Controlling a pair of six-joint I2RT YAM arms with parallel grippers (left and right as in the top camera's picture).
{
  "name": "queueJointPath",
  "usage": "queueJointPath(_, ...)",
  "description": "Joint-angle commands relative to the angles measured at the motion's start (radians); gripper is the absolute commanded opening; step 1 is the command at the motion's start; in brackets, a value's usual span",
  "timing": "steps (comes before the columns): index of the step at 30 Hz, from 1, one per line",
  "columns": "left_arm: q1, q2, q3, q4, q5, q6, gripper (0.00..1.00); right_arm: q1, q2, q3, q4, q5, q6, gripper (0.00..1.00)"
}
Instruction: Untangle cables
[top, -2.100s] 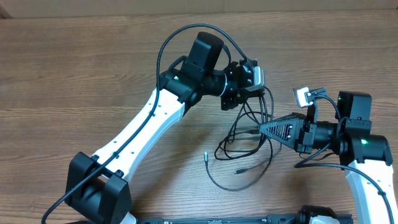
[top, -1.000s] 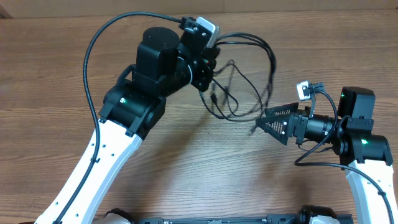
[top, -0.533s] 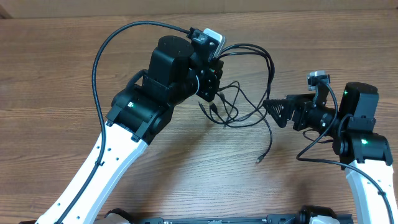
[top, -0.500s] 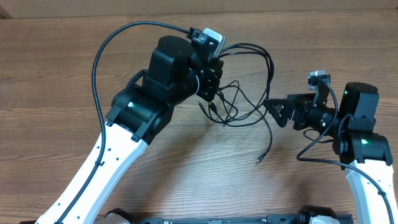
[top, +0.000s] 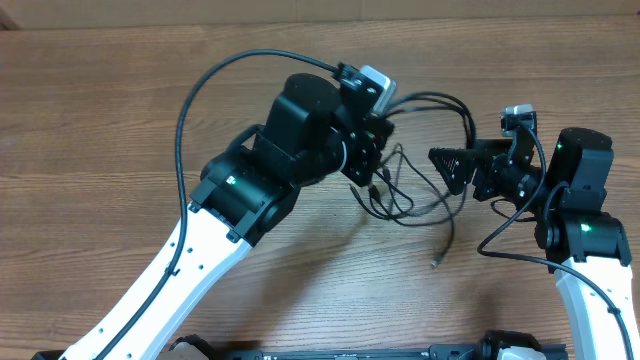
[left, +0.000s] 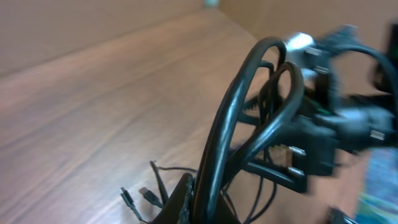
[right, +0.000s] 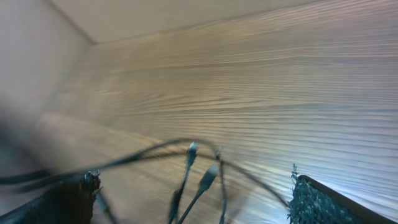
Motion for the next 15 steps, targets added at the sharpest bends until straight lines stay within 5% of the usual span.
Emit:
queueJointPath(1, -0.021, -0.024, 0.011, -0.026, 0.139, -0.021, 0.04, 0.004, -0.013, 0.012, 0.006, 0.245, 0.001, 1.00)
queueJointPath(7, 0.004, -0.028, 0.011, -0.204, 0.125, 0.057, 0.04, 0.003, -0.013, 0.012, 0.006, 0.624, 0.034, 1.00)
queueJointPath(15, 0.105, -0.034, 0.011, -0.406, -0.467, 0.061, 0.04, 0.002, -0.013, 0.012, 0.006, 0.787, 0.045, 1.00)
